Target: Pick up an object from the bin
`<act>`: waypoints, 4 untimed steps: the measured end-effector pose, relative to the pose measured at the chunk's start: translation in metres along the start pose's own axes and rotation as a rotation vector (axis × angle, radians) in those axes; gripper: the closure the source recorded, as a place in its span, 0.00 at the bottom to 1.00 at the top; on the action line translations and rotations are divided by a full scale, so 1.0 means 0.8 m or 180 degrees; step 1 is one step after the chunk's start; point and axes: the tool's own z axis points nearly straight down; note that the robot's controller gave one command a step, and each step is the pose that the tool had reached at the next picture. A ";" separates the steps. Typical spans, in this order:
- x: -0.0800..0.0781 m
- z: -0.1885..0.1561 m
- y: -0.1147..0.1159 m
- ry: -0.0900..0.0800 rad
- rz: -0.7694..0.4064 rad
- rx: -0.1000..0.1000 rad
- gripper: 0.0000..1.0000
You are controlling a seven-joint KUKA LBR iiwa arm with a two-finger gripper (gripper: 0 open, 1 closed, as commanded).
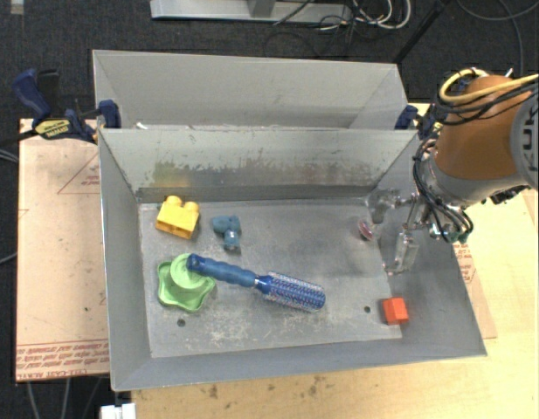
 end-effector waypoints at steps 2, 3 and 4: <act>0.100 0.093 0.194 -0.0008 -0.0205 -0.0007 0.00; 0.099 0.091 0.191 -0.0017 -0.0195 0.0002 1.00; 0.064 -0.091 0.199 -0.0052 -0.0206 0.0002 1.00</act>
Offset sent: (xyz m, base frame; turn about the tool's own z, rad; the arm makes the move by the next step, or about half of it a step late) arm -0.0688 0.1119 -0.0408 -0.0998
